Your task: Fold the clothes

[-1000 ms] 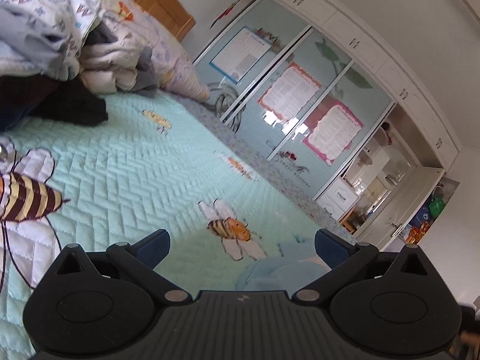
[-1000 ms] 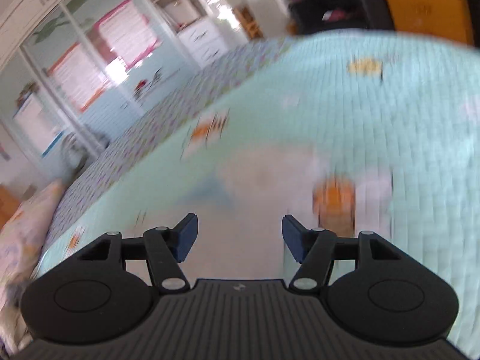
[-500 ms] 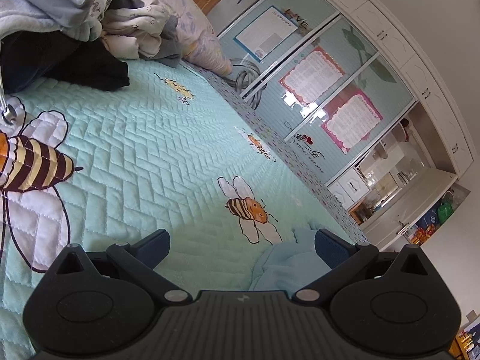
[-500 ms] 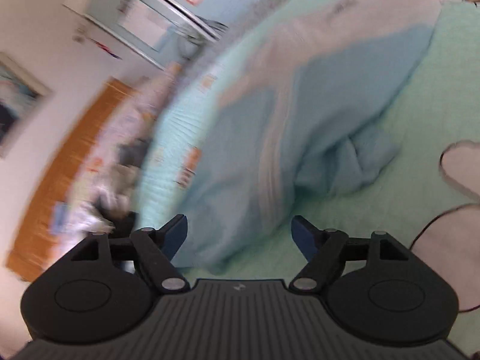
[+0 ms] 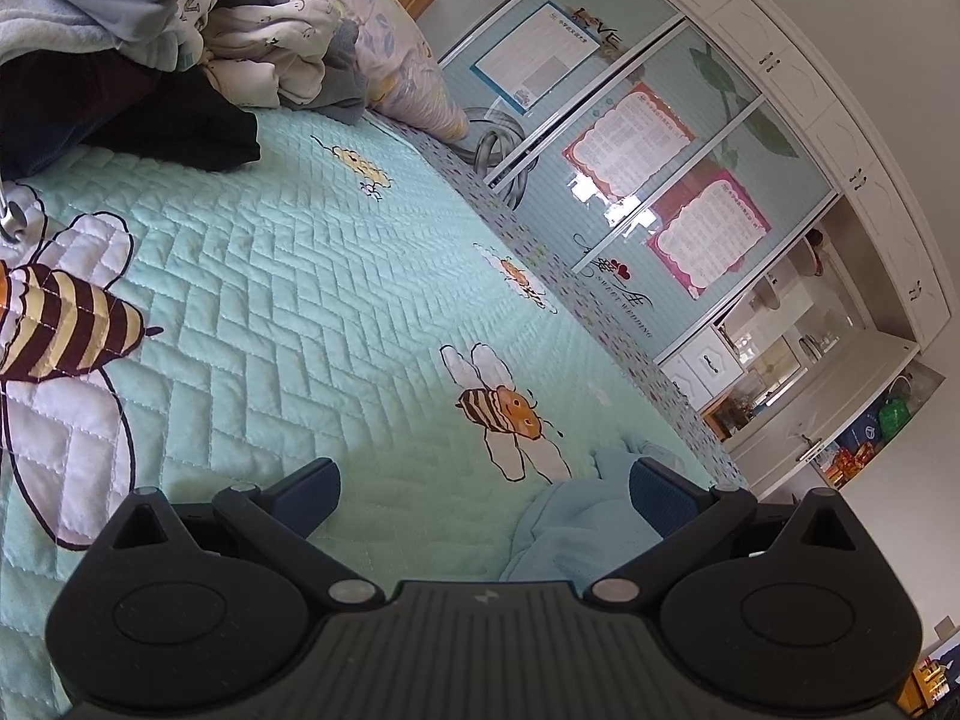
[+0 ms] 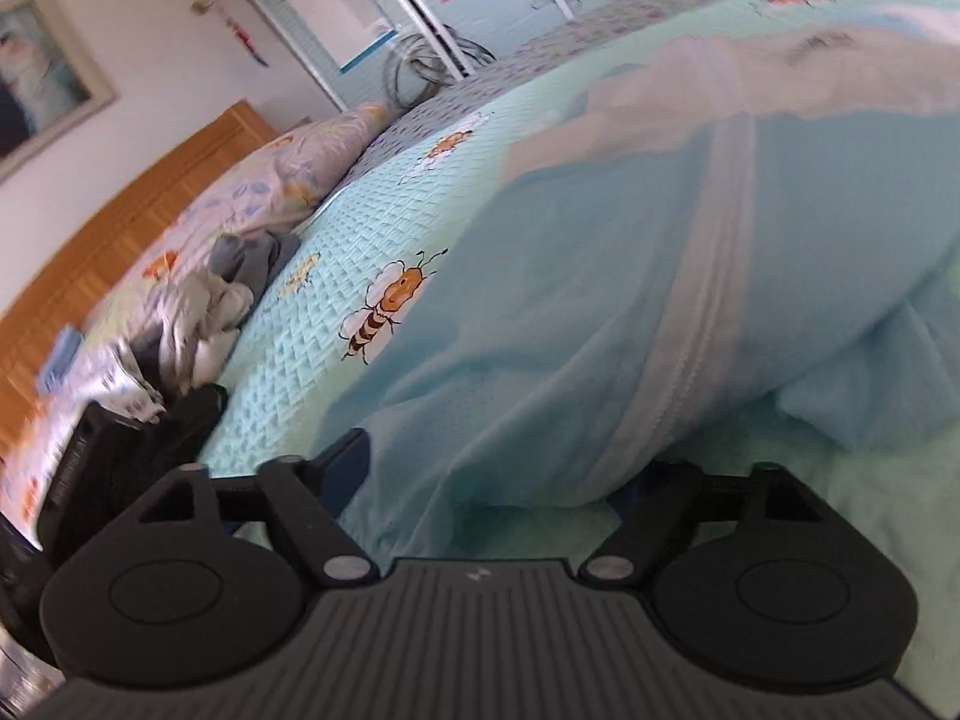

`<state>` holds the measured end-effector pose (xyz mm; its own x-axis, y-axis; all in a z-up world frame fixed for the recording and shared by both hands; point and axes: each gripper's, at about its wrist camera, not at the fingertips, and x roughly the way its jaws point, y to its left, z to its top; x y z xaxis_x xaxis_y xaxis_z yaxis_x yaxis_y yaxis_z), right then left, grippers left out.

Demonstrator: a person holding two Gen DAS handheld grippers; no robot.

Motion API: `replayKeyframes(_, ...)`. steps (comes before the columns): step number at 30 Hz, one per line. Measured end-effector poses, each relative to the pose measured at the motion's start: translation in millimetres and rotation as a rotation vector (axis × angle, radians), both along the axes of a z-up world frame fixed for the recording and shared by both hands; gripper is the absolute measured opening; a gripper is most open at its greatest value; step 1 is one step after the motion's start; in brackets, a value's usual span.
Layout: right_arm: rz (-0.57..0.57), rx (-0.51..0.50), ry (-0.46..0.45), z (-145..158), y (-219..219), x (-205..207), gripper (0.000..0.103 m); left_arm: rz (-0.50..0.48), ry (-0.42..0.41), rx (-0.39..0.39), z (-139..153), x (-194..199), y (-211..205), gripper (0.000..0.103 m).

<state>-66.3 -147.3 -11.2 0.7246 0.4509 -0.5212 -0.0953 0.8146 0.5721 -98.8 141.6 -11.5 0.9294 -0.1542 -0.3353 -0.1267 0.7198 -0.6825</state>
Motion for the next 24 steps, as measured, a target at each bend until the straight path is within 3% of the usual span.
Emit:
replayKeyframes(2,-0.03,0.068,0.03,-2.6,-10.5,3.0,0.042,0.001,0.0,0.001,-0.3,0.1,-1.0,0.102)
replayKeyframes(3,-0.046,0.117,0.043,-3.4,-16.9,3.5,0.026,0.001,0.001,0.001,-0.6,0.5,-0.9,0.102)
replayKeyframes(4,-0.061,0.17,0.055,-4.2,-23.3,3.8,0.02,0.002,0.001,0.001,-0.7,0.8,-1.0,0.102)
replayKeyframes(7,-0.084,0.386,0.046,8.1,-48.1,-3.2,0.015,0.004,0.001,-0.001,-0.9,1.3,-0.4,0.102)
replayKeyframes(9,-0.069,0.46,-0.01,32.3,-59.9,-10.1,0.015,0.005,0.001,0.003,-1.1,1.6,-0.7,0.102)
replayKeyframes(13,-0.022,0.54,-0.144,99.4,-86.6,-35.0,0.015,0.004,0.001,0.009,-1.1,1.3,-1.4,0.102)
replayKeyframes(16,0.026,0.506,-0.246,154.5,-111.0,-69.5,0.015,0.005,0.001,0.007,-1.7,1.7,-1.1,0.102)
replayKeyframes(18,0.056,0.418,-0.3,183.7,-124.9,-91.5,0.017,0.005,0.0,0.008,-2.2,2.1,-1.0,0.102)
replayKeyframes(20,0.009,0.288,-0.317,196.9,-142.0,-112.6,0.022,0.004,0.0,0.01,-2.0,2.2,-1.2,0.102)
replayKeyframes(21,-0.007,0.217,-0.293,196.9,-148.5,-117.9,0.032,0.003,0.0,0.012,-2.0,2.2,-1.3,0.102)
replayKeyframes(22,-0.025,0.146,-0.238,192.2,-153.0,-120.0,0.052,0.003,-0.001,0.013,-1.9,2.2,-1.5,0.102)
replayKeyframes(24,-0.126,-0.027,-0.068,172.0,-157.3,-120.2,0.076,0.002,-0.001,0.016,-1.9,2.3,-1.7,0.102)
